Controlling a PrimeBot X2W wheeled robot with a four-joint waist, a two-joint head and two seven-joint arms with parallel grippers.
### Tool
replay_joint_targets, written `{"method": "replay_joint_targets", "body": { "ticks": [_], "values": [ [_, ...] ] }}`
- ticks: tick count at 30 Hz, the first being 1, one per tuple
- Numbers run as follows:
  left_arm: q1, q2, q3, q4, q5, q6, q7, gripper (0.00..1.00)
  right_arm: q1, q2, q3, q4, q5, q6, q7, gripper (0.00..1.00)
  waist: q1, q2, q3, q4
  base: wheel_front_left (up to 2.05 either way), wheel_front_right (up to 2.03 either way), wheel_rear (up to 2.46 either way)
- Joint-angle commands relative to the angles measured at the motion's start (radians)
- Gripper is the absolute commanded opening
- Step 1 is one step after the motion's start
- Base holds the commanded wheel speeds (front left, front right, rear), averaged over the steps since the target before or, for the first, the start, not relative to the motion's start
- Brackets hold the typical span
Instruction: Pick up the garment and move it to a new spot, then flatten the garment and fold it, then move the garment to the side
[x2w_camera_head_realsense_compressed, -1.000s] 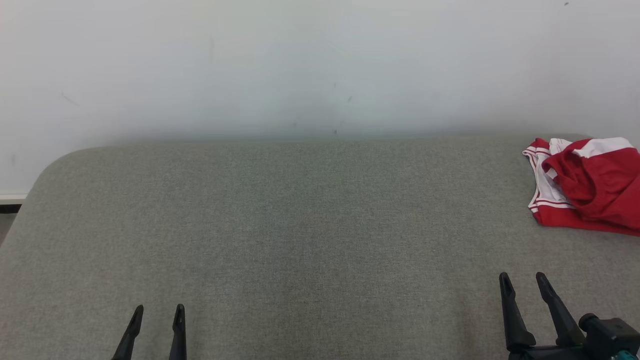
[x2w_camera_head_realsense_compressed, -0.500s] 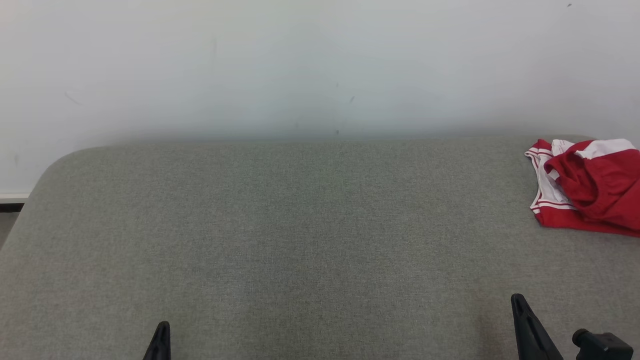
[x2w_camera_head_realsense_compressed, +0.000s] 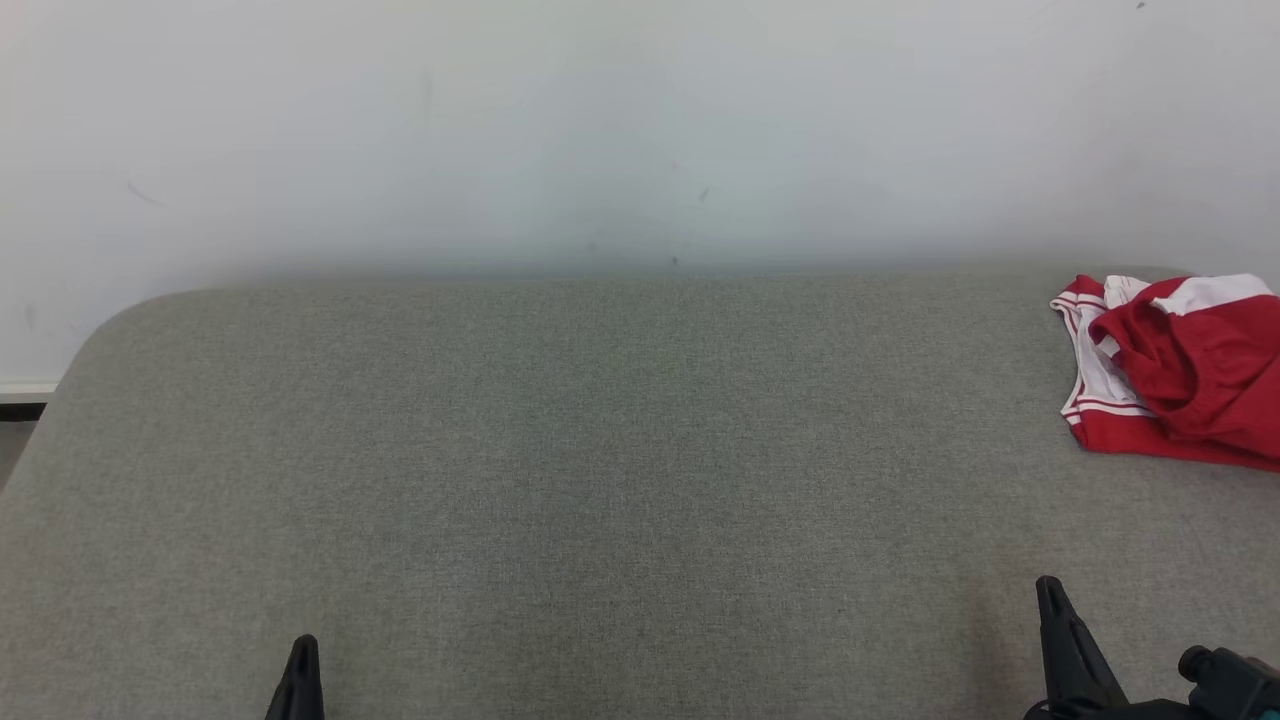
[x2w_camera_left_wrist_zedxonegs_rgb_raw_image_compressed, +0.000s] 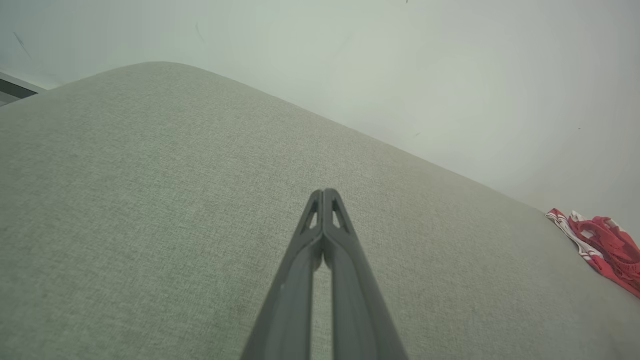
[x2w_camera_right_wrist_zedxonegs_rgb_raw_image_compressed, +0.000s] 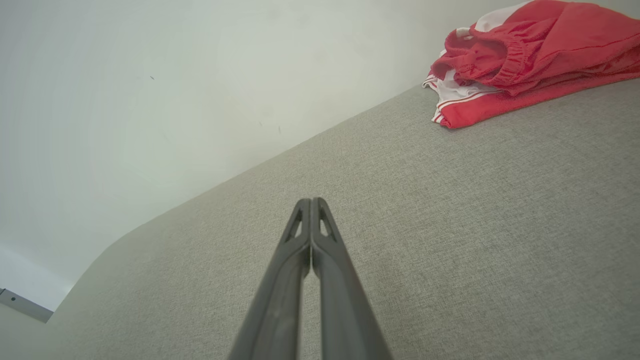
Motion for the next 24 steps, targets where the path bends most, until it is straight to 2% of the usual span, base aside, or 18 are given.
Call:
{"method": "replay_joint_targets", "body": {
  "ticks": [1, 24],
  "values": [
    [-0.032, 0.000, 0.008, -0.011, -0.044, 0.000, 0.009, 0.00, -0.027, 0.000, -0.009, -0.010, 0.042, 0.000, 0.007, 0.00, 0.0000, 0.0000, 0.001, 0.000, 0.00, 0.00, 0.00],
    [-0.078, -0.012, 0.036, 0.001, -0.364, 0.001, 0.095, 0.00, -0.072, 0.020, -0.042, 0.008, 0.335, -0.001, 0.073, 0.00, -0.0001, 0.0000, 0.008, -0.002, 0.00, 0.00, 0.00]
  ]
}}
